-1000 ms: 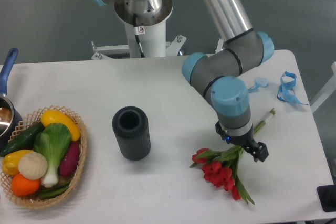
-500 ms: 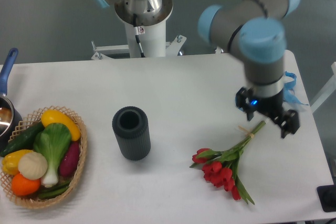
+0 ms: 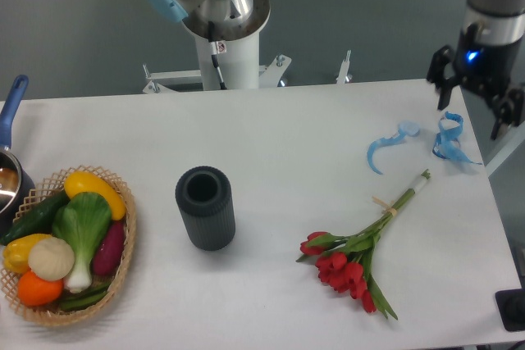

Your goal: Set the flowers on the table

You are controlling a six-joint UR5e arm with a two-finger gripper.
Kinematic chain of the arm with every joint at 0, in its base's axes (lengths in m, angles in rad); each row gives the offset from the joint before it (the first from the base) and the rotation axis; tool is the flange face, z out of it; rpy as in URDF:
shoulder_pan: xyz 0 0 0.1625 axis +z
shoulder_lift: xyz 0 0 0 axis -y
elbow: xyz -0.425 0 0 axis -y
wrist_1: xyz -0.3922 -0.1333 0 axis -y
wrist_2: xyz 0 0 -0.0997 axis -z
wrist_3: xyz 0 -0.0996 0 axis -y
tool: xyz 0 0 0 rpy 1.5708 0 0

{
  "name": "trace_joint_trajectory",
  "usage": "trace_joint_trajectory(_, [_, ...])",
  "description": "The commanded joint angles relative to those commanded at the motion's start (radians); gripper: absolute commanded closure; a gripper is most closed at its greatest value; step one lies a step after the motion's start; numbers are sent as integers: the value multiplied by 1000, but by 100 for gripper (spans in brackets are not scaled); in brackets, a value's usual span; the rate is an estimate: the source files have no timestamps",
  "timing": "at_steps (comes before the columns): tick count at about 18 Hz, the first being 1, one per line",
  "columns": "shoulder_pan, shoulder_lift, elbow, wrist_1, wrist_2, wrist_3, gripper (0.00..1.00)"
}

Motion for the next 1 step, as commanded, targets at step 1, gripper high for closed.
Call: trace_joint_trajectory(1, [5,2,0,-2,-6,22,0])
